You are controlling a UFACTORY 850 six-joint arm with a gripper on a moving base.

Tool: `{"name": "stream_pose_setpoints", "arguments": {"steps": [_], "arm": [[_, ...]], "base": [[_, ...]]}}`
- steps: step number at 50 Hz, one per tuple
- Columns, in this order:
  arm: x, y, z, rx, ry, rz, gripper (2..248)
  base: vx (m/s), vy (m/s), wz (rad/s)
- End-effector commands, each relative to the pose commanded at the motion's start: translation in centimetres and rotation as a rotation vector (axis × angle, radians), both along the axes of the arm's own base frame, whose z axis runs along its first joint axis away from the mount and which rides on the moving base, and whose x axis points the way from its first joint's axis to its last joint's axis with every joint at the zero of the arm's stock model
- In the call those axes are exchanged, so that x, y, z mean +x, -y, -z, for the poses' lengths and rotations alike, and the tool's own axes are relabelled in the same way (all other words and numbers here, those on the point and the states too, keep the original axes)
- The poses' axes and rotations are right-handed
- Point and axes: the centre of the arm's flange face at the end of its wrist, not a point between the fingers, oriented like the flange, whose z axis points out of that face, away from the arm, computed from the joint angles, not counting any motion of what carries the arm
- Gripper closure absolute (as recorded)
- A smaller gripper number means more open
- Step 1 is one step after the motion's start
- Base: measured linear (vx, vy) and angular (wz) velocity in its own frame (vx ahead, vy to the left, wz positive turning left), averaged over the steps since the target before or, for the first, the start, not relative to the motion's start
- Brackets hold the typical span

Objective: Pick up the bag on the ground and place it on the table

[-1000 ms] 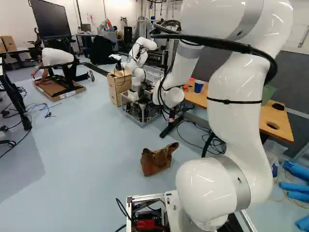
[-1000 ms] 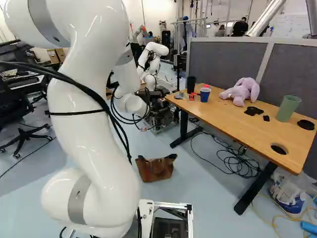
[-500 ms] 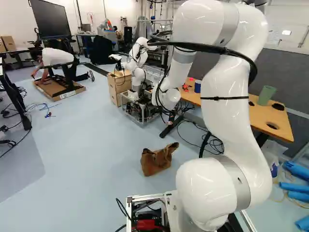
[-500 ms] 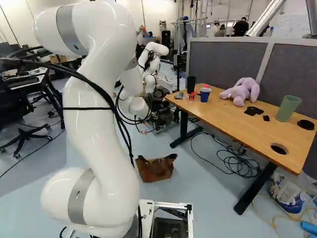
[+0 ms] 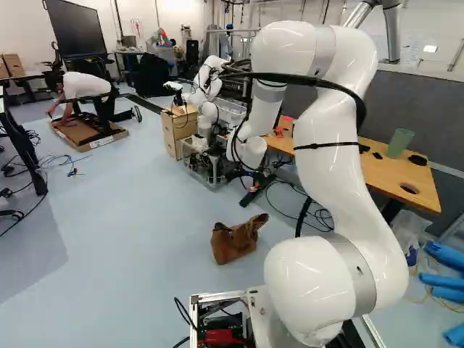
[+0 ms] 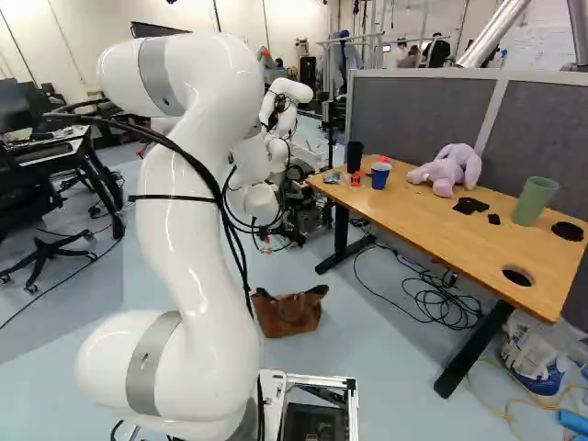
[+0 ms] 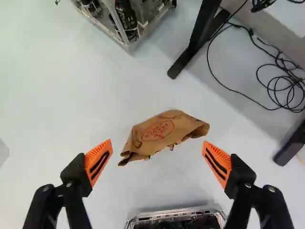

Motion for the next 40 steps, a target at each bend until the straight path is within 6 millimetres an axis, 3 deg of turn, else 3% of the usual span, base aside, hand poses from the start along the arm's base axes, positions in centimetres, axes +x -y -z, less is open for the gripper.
{"name": "stream_pose_setpoints", "arguments": {"steps": [40], "arm": [[0.8, -0.3, 6.3, 0.037, -0.228, 0.028, 3]], "base": [[0.0, 0.0, 0.0]]}}
